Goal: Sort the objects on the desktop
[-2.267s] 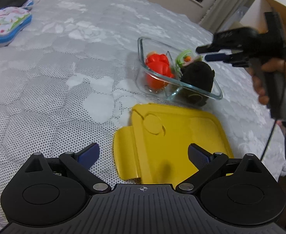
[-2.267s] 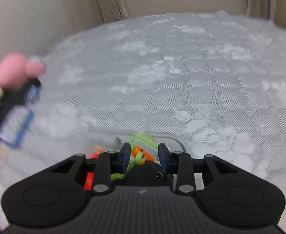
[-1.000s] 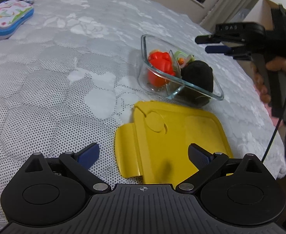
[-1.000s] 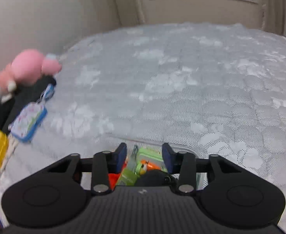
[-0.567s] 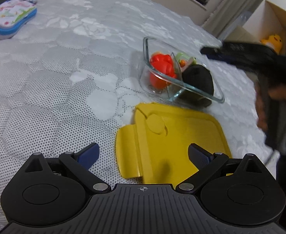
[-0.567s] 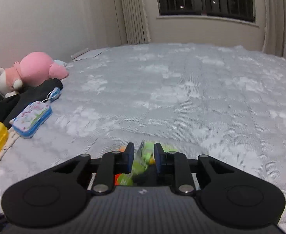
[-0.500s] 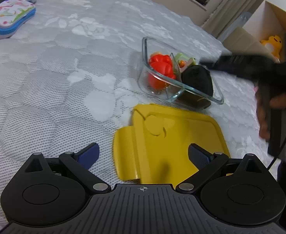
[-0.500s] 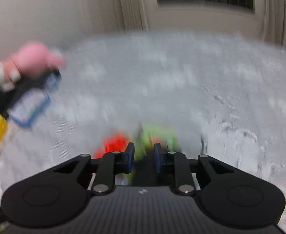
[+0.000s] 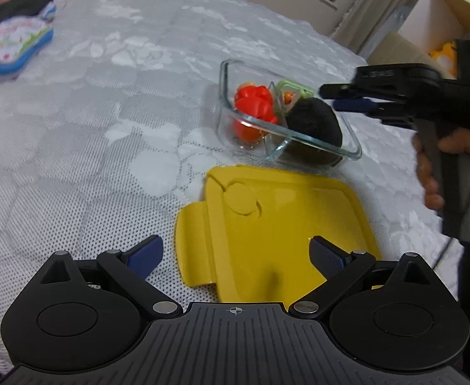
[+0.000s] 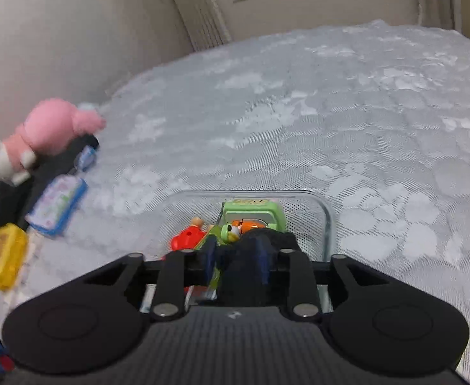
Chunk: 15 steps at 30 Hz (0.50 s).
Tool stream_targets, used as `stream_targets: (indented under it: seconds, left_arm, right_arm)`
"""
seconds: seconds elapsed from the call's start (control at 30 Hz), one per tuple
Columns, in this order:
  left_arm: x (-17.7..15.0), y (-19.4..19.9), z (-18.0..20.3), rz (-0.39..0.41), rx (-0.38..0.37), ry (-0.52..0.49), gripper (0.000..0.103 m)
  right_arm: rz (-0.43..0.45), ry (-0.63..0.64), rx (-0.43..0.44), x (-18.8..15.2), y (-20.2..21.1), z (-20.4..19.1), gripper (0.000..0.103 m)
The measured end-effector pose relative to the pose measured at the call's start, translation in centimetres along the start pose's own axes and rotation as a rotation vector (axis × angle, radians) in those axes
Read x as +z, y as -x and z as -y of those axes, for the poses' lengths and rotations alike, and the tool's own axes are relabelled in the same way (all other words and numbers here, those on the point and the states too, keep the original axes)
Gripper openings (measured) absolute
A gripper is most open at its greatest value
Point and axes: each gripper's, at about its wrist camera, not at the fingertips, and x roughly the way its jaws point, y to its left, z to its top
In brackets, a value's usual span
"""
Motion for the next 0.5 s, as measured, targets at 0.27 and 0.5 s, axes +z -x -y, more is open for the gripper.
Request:
stream_targets:
  seconds: [0.27, 0.5]
  left_arm:
    - [0.2, 0.4, 6.3, 0.012, 0.034, -0.147, 0.1]
    - [0.4, 0.4, 12.3, 0.041, 0.081, -0.319, 0.1]
  right_arm:
    - [0.039, -0.057, 0.086, -5.2, 7.6, 4.5, 0.056]
    - [-0.055, -0.127, 0.089, -11.8, 10.8, 8.7, 0.07]
